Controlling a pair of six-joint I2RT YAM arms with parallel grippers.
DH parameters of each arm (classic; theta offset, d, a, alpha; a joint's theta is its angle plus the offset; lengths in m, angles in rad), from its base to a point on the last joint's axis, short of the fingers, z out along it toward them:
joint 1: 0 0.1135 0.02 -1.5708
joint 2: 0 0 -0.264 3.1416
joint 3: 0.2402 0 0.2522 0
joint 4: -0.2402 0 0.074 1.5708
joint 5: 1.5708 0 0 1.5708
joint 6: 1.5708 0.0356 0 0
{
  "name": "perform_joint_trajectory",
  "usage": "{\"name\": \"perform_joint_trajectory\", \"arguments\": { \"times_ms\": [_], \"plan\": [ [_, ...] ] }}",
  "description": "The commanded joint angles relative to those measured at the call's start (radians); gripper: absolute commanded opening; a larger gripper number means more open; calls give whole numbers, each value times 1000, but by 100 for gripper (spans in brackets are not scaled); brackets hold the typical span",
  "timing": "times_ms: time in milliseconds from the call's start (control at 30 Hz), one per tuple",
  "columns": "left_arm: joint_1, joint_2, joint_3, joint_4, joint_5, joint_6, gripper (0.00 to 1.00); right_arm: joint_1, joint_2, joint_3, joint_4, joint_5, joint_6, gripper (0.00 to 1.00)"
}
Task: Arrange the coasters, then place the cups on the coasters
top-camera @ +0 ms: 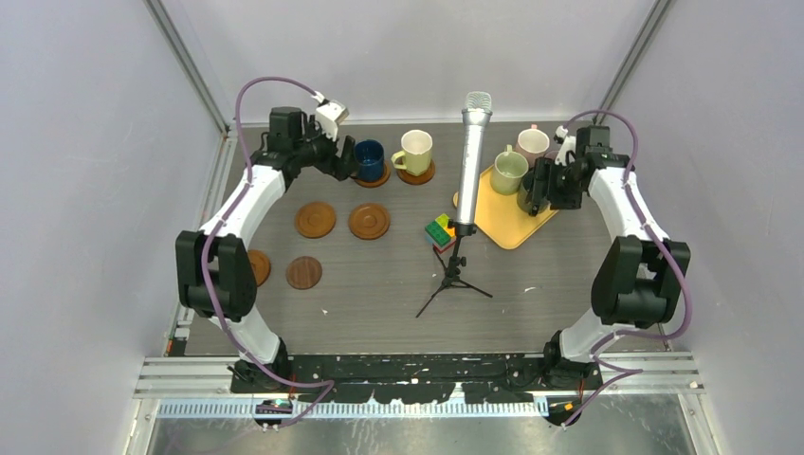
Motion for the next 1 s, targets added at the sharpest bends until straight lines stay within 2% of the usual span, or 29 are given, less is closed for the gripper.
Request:
{"name": "perform_joint_trajectory", "arguments": {
  "times_ms": [0,333,567,767,967],
  "plan": [
    [-8,-37,-23,-21,64,-56,80,-3,52,-6,98,55,38,69],
    [-21,-77,-69,4,77,-75,82,-2,161,1,181,43,109,61],
    [-20,-88,-83,23,75,-89,82,-2,172,-8,192,23,126,46],
    [-22,-91,-88,29,66,-100,82,-1,154,-26,191,-18,146,27],
    [-30,-89,-87,32,75,-113,82,9,136,-35,177,-70,170,22]
  ]
}}
